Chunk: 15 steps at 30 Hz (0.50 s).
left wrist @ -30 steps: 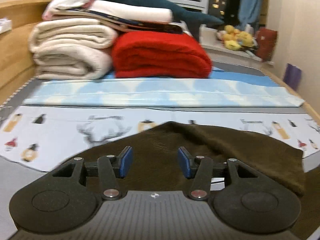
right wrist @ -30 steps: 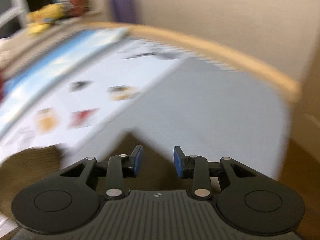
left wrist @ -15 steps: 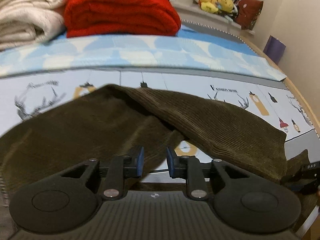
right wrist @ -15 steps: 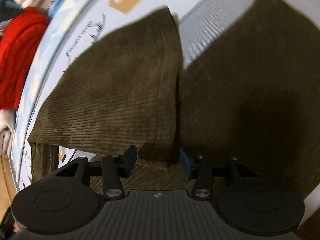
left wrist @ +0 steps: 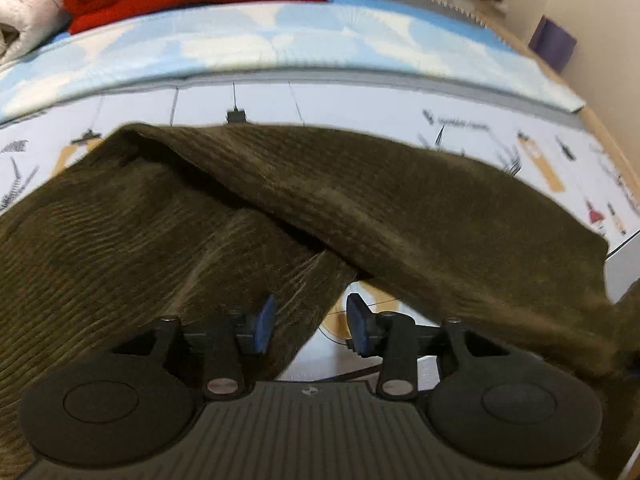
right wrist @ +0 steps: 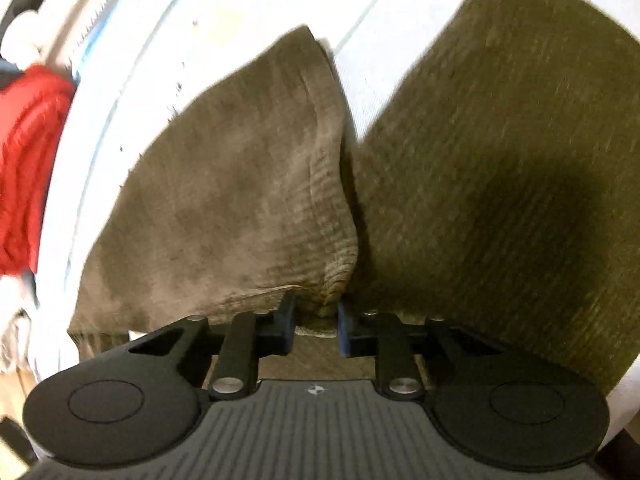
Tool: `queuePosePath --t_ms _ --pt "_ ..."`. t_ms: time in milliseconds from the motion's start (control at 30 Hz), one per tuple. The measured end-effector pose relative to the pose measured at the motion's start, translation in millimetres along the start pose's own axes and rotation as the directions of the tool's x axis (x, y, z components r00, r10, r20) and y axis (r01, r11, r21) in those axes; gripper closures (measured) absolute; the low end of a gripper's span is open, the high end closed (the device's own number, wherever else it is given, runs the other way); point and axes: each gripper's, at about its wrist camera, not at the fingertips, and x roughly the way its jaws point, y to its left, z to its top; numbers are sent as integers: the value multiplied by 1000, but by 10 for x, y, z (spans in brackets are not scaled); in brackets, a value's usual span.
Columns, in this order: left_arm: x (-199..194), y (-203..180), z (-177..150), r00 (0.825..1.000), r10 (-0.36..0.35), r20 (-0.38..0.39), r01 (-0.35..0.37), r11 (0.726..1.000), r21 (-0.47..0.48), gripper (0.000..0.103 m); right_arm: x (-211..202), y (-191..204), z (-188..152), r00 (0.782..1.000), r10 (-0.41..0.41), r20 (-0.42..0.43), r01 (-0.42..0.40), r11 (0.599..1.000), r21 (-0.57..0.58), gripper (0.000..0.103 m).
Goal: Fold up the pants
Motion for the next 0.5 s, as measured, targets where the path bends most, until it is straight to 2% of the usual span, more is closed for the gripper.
queuePosePath --t_ms 100,133,167,200,233,300,333,400,433,500 --pt "143 -8 -32 1000 3 -27 -1 998 59 61 -333 65 61 988 112 105 -114 993 10 87" --pt "165 -11 -44 1000 9 -24 -7 996 90 69 -463 129 109 973 176 151 -176 984 -8 88" --pt "168 -18 -49 1000 22 -18 -20 992 122 75 -594 194 172 952 234 196 -234 972 -23 88" --pt "153 -18 -52 999 27 -20 -24 990 142 87 -715 268 243 929 281 239 -280 959 -42 88" --pt "129 7 -31 1000 2 -29 2 990 138 96 -844 368 344 900 333 281 -327 942 -69 88" --pt "23 68 27 997 -71 -41 75 990 117 97 -1031 545 570 857 398 328 -397 915 -75 89" --pt "-88 68 55 994 -106 -26 109 984 139 97 -1129 650 702 837 420 351 -422 903 -76 89" --pt "-306 40 79 987 -162 3 157 962 221 97 -1337 869 936 801 439 408 -434 894 -109 90" --pt "-425 22 71 980 -197 14 186 942 279 97 -1437 976 1056 784 443 434 -435 892 -124 90" --pt "-589 29 9 956 -292 3 271 892 363 97 -1602 1158 1320 757 428 493 -423 897 -129 90"
